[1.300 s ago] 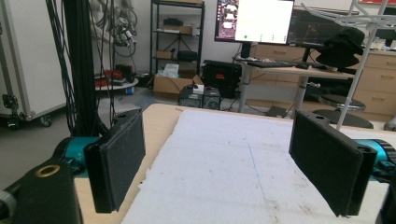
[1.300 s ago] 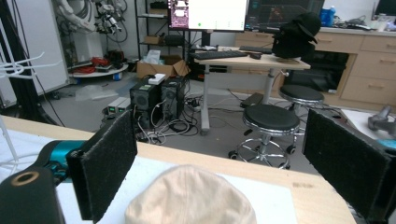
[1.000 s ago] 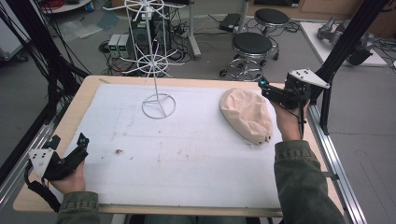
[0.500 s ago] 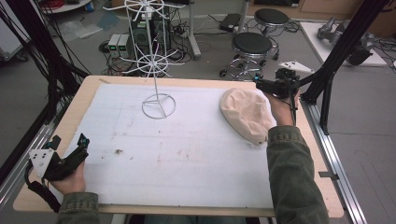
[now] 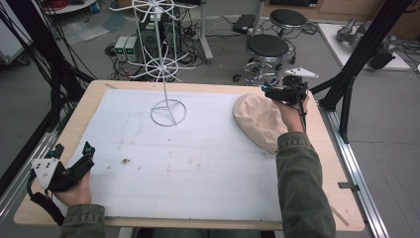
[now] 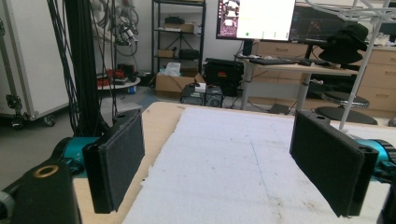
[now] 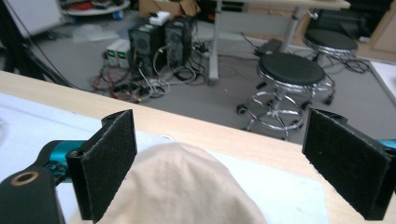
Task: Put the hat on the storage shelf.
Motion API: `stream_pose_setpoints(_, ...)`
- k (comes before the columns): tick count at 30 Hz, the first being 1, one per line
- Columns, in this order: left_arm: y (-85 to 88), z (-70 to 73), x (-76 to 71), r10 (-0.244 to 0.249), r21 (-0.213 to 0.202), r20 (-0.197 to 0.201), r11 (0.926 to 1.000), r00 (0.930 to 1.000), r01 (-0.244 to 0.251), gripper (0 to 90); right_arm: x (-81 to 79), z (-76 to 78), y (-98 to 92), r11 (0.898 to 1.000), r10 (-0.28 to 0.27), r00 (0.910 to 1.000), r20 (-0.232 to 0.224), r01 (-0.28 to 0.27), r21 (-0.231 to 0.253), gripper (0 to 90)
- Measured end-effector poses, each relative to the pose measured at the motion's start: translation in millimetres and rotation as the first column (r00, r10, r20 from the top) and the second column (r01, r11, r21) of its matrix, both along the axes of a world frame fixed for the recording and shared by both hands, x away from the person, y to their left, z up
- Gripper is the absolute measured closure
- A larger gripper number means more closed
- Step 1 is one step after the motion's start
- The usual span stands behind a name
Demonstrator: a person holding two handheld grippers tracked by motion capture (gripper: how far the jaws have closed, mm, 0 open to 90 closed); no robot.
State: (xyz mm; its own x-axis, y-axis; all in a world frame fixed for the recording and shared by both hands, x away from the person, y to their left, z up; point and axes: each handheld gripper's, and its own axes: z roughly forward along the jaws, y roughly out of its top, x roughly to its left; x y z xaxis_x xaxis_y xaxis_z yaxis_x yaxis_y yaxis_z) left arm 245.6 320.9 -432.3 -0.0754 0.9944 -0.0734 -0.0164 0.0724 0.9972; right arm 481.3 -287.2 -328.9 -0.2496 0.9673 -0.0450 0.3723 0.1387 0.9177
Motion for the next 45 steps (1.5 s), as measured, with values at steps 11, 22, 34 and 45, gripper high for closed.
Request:
stream_pose_setpoints(11,-0.3,-0.4,0.0,0.003,-0.002,0.004,1.0000,1.0000,-0.003,18.4,23.4,-34.8,-6.2,0.997,0.076,0.9841,-0.161,-0.078,-0.006,9.4)
stream_pose_setpoints(22,-0.9,-0.6,-1.0,0.008,-0.003,0.005,1.0000,1.0000,-0.008,18.5,30.9,-47.5,-12.4,0.993,0.008,0.9813,-0.192,-0.030,-0.112,9.4)
stream_pose_setpoints(34,-0.1,-1.3,-2.2,0.002,-0.005,0.003,1.0000,1.0000,-0.002,18.7,43.8,-69.8,-14.7,0.992,0.005,0.9710,-0.239,-0.036,-0.123,9.4)
stream_pose_setpoints(45,-4.6,-2.4,2.5,-0.016,0.012,-0.002,0.9998,0.9999,0.016,18.7,54.5,-93.0,-20.4,0.992,0.016,0.9562,-0.292,-0.051,-0.111,9.4)
